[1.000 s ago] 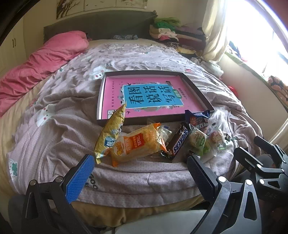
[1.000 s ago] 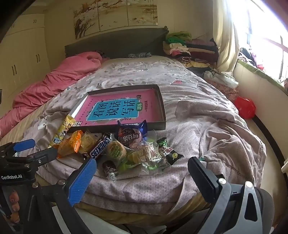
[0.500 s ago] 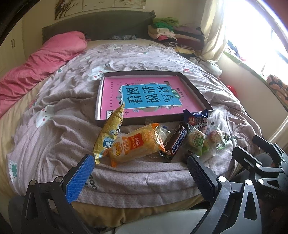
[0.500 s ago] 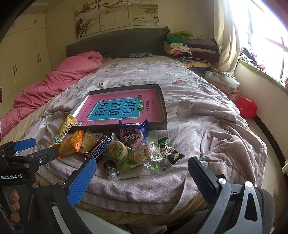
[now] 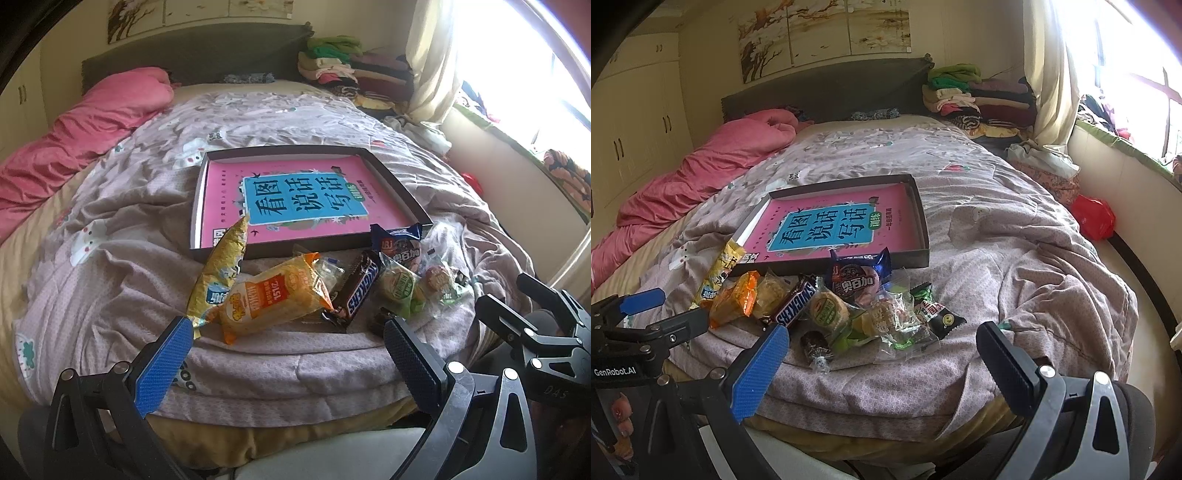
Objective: Organize snacks
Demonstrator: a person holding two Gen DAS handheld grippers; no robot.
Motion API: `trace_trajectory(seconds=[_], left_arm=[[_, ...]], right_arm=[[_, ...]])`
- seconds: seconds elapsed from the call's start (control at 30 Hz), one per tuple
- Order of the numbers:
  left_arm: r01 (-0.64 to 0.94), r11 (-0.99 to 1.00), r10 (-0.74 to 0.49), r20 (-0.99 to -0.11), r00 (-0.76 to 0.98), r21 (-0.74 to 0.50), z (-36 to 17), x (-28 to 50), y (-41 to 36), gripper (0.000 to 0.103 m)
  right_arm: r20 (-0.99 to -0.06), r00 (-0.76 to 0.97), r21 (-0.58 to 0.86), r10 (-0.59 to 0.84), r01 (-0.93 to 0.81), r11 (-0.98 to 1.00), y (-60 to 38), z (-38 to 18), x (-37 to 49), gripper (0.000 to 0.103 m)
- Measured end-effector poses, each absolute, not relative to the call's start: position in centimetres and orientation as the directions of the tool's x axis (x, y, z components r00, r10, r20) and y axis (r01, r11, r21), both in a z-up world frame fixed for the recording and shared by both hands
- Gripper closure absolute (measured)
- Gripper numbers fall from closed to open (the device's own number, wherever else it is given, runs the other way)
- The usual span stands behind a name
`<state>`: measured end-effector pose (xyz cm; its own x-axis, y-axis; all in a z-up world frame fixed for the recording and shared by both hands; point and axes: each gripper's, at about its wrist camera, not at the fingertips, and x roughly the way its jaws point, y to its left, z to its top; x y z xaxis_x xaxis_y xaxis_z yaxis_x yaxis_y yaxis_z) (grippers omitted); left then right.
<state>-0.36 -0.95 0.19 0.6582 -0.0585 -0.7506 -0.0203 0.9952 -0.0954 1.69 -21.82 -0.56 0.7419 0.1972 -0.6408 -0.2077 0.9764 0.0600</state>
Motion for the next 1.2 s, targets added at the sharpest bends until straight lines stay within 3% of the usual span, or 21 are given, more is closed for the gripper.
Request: trace_trajectory(seconds=[0.8,1.2], left_arm=[[-0.021,0.995,-0.062,-0.753,0.655,-0.100,0.1,-0.3,-1.2,0.000],[-0.065,0.985,-0.081,-0.768,0.636,-0.158,-0.7,0.3,0.8,0.000]], right_arm=[[-0.648,0.740,0.078,0.180,-0.171,0.982,-22.6,-0.7,1.9,0.001],[-0.675,0.717,0.080,0.176,-0.166,0.983,-22.6,-1.3,2.9,0.001]])
